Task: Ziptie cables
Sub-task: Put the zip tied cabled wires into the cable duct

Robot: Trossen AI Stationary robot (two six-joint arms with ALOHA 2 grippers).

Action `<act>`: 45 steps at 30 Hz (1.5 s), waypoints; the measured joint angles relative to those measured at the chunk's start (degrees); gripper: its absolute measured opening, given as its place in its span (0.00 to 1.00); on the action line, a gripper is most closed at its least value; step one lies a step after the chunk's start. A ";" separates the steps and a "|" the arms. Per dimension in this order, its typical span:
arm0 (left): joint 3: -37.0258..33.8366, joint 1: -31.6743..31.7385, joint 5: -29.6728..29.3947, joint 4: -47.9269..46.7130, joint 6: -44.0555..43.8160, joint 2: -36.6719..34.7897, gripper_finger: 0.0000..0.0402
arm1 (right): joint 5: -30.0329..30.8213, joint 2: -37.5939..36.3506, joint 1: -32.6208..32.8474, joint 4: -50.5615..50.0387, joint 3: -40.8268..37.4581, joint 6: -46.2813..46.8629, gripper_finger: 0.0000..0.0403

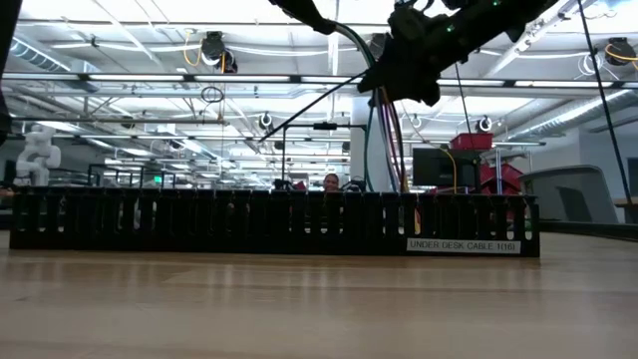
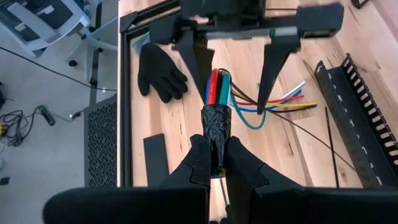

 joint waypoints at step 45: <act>13.43 0.09 -6.75 2.34 1.13 -0.79 0.06 | 2.06 5.98 -0.90 6.90 0.00 12.21 0.25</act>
